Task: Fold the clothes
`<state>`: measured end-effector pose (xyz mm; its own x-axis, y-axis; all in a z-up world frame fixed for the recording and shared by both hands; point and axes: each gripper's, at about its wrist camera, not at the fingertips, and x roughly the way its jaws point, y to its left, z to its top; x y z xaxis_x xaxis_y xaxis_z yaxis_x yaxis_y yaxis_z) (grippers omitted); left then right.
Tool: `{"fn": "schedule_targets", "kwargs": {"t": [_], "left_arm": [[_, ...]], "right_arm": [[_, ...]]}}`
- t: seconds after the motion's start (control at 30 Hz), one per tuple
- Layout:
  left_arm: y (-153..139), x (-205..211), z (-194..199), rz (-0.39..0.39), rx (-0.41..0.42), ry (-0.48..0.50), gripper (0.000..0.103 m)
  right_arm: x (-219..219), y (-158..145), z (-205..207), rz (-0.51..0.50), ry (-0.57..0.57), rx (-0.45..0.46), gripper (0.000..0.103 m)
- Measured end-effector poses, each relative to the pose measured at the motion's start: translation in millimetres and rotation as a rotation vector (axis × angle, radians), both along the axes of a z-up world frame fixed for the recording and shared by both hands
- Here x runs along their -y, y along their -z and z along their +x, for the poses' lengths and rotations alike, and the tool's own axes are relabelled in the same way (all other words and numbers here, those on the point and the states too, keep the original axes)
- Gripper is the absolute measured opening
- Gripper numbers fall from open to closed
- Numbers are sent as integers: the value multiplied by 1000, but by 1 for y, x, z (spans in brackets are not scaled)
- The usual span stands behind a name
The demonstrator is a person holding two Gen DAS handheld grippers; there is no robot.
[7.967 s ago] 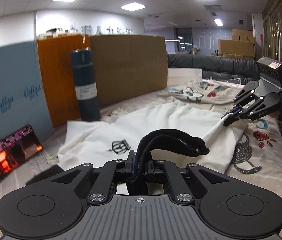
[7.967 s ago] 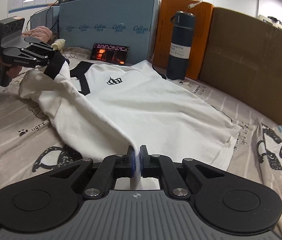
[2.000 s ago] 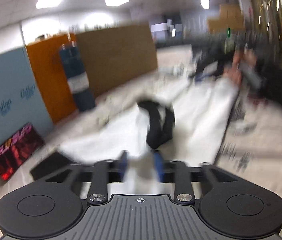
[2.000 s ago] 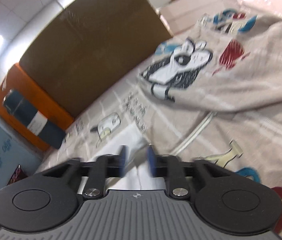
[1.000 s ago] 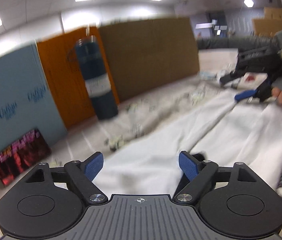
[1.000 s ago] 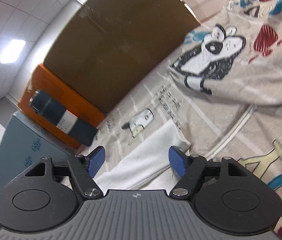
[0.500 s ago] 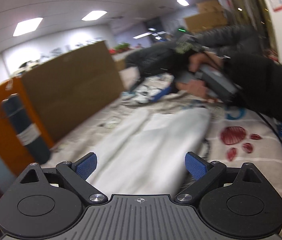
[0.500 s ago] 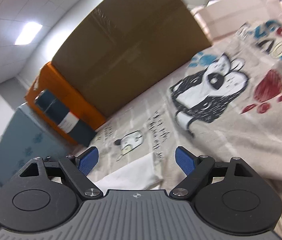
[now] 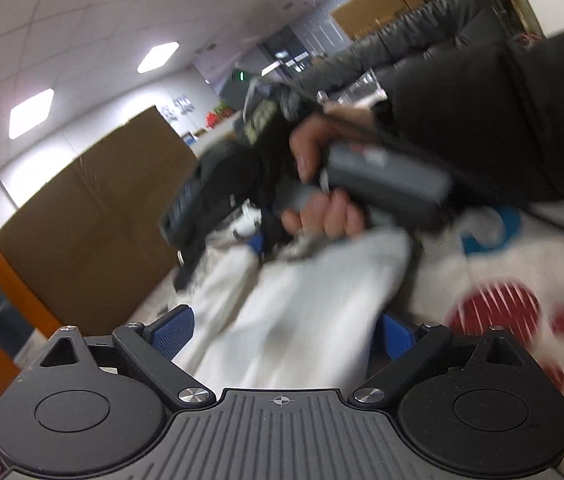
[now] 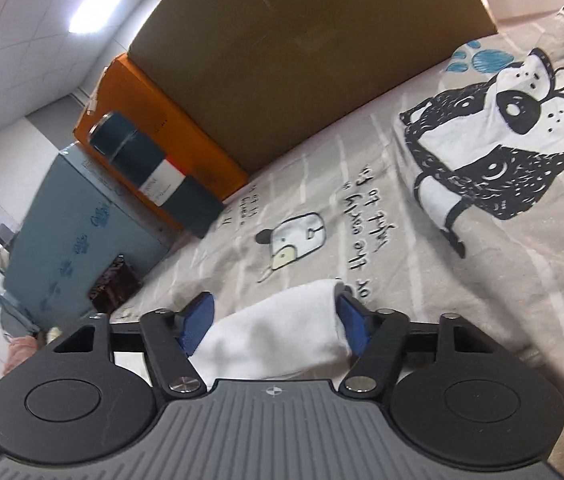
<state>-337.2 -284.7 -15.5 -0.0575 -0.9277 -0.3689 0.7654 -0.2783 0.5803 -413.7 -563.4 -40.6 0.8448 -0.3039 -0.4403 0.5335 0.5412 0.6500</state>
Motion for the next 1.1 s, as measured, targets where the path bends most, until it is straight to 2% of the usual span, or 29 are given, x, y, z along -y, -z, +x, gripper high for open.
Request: {"fn": "schedule_targets", "kwargs": {"t": [0.03,0.07,0.1,0.13,0.17,0.23,0.3,0.47,0.67,0.93,1.1], "left_arm": [[1,4,-3,2,8,0,91],[2,7,-4,14,12,8,73],[2,9,-4,34,10,19,46],[2,10,-3,51,7,31,32],[3,10,-2,67,3,43,13],[2,8,0,59,-8,49,10],[-3,4,4,30,-29,35,9],[-22,-14,24,-51,-89,-23,8],[-49,-51,57,-169,-139,-114,8],[-78,-120,115,-319,-225,-338,8],[-83,-169,162,-361,-372,-518,8]], "right_arm": [[-1,1,0,-13,14,-12,43],[-1,2,1,-19,25,-19,40],[0,3,-1,-19,33,-22,34],[0,3,-2,-21,40,-25,28],[0,3,-2,-30,42,-31,26],[-3,2,-1,-59,41,-36,18],[-7,-4,0,-101,42,-36,16],[-25,-28,4,-189,57,-11,13],[-57,-78,31,-276,70,25,12],[-103,-136,109,-385,-72,85,12],[-127,-145,188,-390,-203,63,11]]}}
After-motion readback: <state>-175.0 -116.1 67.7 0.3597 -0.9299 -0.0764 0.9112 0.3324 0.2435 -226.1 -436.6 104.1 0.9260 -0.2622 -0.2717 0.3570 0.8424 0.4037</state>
